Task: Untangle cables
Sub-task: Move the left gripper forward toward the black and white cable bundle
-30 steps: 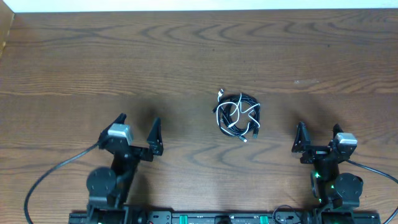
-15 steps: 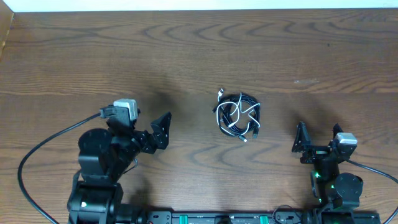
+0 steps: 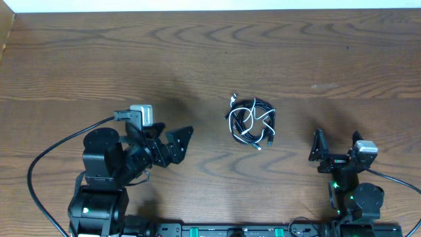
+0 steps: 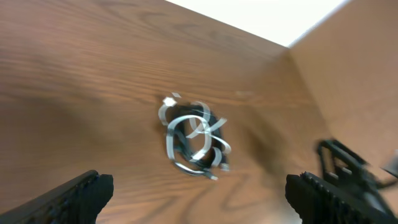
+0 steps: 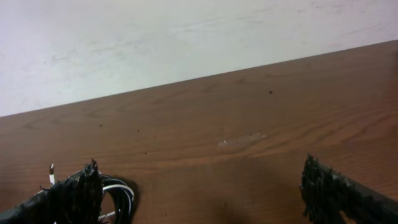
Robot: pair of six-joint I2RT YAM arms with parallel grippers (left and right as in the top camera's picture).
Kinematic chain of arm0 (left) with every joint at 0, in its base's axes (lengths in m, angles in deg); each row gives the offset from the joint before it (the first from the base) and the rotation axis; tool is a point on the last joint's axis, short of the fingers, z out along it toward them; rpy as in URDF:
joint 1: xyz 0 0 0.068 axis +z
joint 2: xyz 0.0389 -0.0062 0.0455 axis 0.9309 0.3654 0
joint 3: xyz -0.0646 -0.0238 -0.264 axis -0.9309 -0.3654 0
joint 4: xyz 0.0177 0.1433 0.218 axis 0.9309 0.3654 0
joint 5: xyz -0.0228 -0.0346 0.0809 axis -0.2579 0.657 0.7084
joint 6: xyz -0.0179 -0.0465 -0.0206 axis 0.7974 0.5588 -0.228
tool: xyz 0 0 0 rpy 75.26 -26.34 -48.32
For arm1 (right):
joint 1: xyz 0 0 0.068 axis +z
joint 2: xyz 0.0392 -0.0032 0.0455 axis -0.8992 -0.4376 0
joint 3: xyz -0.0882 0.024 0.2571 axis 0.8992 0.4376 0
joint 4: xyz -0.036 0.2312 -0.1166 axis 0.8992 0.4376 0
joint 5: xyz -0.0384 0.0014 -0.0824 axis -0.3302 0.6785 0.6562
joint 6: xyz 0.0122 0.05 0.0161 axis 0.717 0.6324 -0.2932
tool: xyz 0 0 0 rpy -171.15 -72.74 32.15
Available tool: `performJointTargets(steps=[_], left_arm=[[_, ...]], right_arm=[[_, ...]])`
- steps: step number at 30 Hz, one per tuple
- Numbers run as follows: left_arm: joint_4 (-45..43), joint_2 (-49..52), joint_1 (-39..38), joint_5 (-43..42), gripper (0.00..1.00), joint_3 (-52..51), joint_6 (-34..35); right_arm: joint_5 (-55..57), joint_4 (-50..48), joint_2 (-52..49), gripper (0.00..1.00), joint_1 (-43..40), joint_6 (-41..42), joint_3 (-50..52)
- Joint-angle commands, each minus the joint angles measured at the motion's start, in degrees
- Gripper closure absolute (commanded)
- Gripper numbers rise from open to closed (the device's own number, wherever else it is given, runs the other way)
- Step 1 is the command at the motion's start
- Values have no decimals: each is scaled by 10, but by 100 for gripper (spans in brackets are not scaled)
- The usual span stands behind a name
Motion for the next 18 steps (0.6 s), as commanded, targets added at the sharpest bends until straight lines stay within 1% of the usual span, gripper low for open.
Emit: performJointTargets(steps=[1, 4, 10, 12, 14, 18], left_arm=[[17, 0, -2, -96, 2, 18, 8], [27, 0, -2, -129, 2, 18, 7], [16, 0, -2, -128, 2, 18, 8], [16, 0, -2, -106, 2, 18, 21], [15, 0, -2, -57, 2, 18, 55], [-1, 7, -2, -2, 2, 26, 83]], right_arm=[[1, 3, 0, 1, 4, 6, 1], [1, 2, 0, 1, 4, 6, 1], [1, 2, 0, 1, 4, 6, 1], [1, 2, 0, 1, 4, 6, 1], [1, 2, 0, 1, 4, 6, 1], [1, 2, 0, 1, 4, 6, 1]])
